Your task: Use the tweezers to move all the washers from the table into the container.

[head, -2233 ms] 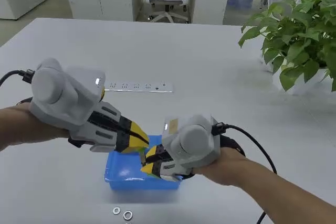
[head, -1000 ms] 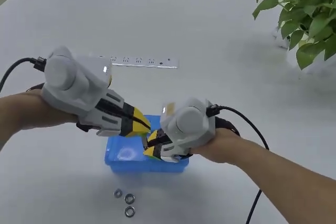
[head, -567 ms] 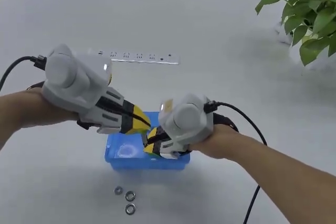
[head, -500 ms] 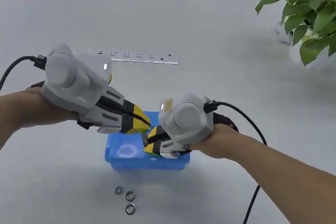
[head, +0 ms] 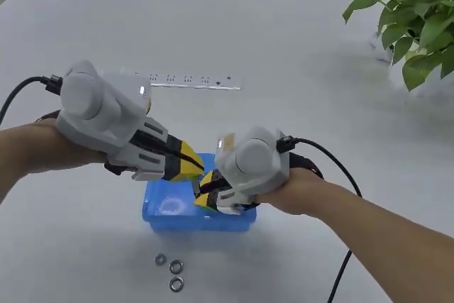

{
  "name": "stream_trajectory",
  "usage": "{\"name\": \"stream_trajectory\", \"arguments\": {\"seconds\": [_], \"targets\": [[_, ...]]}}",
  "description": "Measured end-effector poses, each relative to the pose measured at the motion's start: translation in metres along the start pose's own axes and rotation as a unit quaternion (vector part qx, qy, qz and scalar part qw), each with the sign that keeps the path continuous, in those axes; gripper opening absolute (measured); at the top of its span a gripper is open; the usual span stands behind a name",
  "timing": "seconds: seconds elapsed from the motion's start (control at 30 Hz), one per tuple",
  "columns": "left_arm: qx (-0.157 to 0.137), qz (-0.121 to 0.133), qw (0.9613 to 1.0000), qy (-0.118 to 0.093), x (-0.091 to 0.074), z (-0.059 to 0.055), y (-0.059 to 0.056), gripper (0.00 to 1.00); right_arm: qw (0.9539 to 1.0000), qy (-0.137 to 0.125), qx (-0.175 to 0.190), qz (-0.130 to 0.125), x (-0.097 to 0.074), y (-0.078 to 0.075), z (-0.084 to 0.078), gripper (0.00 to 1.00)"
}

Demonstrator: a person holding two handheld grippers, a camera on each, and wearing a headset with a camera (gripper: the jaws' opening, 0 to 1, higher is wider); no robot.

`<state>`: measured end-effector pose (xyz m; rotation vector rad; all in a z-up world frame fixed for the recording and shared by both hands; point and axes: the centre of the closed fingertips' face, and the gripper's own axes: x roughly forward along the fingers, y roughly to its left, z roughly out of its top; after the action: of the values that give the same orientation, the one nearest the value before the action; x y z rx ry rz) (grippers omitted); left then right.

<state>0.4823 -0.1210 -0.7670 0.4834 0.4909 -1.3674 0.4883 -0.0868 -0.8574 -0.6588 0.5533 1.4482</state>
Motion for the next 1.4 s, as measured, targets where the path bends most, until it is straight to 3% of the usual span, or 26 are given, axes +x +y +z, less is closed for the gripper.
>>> {"name": "stream_trajectory", "arguments": {"seconds": [0.33, 0.87, 1.4], "targets": [[0.008, 0.008, 0.9999, 0.001, -0.010, 0.012, -0.003, 0.05, 0.9999, -0.009, -0.008, -0.010, -0.011, 0.002, 0.012, 0.12], [0.018, 0.017, 0.9997, 0.003, -0.028, 0.035, -0.018, 0.05, 0.9990, -0.028, -0.017, -0.031, -0.033, 0.015, 0.036, 0.13], [0.028, 0.019, 0.9993, 0.013, -0.040, 0.039, -0.043, 0.05, 0.9982, -0.044, -0.019, -0.037, -0.041, 0.038, 0.050, 0.13]]}}
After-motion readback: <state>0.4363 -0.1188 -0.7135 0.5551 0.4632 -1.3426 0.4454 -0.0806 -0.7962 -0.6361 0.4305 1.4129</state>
